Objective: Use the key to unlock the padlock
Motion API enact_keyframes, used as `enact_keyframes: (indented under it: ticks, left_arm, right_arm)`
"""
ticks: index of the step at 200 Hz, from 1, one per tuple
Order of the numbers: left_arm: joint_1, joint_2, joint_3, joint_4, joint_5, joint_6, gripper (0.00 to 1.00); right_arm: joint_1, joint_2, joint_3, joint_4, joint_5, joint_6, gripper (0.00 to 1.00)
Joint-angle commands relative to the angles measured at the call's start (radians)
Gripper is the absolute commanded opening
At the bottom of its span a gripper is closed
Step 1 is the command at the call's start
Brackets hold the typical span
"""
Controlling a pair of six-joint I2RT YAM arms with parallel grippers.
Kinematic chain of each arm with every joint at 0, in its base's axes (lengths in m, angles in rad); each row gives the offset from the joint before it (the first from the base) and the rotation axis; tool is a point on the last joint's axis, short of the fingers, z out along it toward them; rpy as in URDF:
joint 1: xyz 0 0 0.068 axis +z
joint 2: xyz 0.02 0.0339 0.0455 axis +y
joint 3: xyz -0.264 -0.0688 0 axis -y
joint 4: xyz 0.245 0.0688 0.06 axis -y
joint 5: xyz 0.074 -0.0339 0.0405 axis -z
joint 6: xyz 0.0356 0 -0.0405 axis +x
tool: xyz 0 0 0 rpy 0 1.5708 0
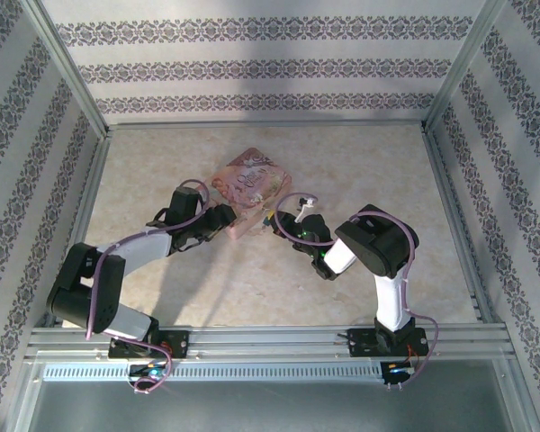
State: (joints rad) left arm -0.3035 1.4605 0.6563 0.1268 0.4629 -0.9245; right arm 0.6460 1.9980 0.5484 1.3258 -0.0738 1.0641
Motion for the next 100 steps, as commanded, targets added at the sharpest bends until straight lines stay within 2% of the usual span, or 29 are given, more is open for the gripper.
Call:
enact_keyframes:
  ticks: [1,100]
  left_arm:
    - [-0.023,-0.001,-0.037,-0.029,-0.001,-0.027,0.60]
    - [-0.056,-0.012,-0.047,-0.024,-0.001,-0.047,0.62]
  right_arm:
    - [0.007,-0.030,0.006,0.059,0.063,0.033,0.00]
    - [0.007,-0.038,0.026,0.059,0.132,0.097,0.00]
